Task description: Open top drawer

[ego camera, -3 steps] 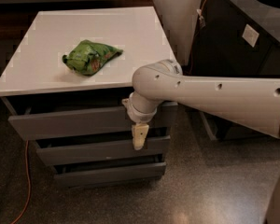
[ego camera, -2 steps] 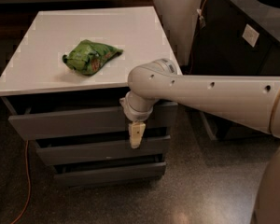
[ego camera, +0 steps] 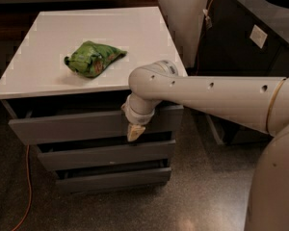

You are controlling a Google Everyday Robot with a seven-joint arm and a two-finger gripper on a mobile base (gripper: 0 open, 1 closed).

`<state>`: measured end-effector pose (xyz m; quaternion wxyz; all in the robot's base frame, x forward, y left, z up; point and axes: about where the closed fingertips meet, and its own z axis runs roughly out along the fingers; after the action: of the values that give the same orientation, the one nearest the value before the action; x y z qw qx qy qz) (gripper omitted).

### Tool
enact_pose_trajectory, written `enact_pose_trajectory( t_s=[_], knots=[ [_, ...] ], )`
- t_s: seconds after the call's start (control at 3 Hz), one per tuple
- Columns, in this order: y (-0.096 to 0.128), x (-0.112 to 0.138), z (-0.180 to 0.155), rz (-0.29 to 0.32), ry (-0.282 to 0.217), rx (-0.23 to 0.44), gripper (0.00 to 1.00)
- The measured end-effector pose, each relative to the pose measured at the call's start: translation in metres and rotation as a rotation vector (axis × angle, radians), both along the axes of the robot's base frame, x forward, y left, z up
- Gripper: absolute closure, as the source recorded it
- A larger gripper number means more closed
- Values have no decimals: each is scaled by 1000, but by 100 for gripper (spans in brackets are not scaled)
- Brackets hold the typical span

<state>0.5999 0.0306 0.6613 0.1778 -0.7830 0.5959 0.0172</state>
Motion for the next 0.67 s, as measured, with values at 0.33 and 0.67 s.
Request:
enact_pose_trajectory(
  t_s=[0.33, 0.67],
  knots=[
    [-1, -7, 0, -1, 16, 14, 64],
    [-1, -7, 4, -1, 16, 14, 87]
  ],
)
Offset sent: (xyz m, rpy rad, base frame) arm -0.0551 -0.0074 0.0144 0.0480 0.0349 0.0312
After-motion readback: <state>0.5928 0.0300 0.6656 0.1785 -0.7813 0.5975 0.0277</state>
